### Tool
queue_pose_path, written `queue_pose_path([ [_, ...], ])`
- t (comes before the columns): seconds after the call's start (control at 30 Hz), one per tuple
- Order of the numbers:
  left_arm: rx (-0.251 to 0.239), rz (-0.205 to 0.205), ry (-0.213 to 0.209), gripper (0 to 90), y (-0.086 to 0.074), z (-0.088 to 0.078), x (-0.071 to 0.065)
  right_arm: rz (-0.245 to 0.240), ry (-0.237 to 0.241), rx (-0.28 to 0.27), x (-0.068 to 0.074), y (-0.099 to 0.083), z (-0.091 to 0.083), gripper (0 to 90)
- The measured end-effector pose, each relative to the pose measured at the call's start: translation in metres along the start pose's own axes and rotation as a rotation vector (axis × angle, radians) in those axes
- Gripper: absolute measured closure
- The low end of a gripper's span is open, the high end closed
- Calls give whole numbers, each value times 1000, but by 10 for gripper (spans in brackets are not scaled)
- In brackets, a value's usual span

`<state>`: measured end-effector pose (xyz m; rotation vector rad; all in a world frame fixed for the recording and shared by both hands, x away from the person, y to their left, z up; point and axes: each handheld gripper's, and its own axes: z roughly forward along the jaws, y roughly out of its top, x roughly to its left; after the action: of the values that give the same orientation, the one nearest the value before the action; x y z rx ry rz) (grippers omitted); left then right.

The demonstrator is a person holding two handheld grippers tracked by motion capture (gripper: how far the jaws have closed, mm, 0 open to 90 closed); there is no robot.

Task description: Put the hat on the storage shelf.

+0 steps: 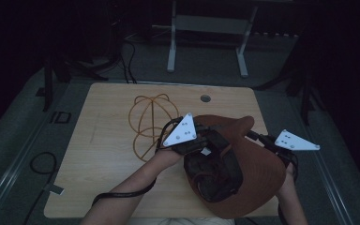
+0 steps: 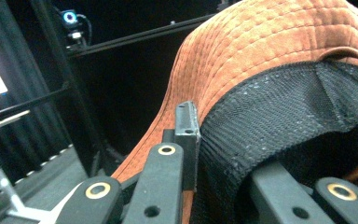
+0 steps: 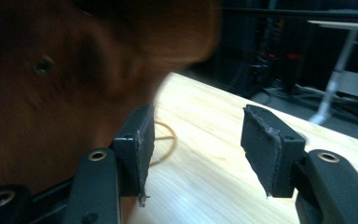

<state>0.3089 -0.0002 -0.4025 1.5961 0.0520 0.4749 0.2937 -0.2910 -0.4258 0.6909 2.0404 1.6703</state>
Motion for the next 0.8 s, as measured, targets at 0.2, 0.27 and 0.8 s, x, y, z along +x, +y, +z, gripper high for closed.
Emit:
queue_pose_path([
  [0.2, -16, -1, -13, 858, 0, 3, -2, 18, 64, -23, 8, 6, 18, 408],
  [0.27, -18, -16, -13, 858, 0, 3, -1, 24, 79, -35, 9, 6, 21, 403],
  [0.8, 16, -25, -3, 855, 0, 12, -7, 20, 222, -105, 14, 6, 34, 608],
])
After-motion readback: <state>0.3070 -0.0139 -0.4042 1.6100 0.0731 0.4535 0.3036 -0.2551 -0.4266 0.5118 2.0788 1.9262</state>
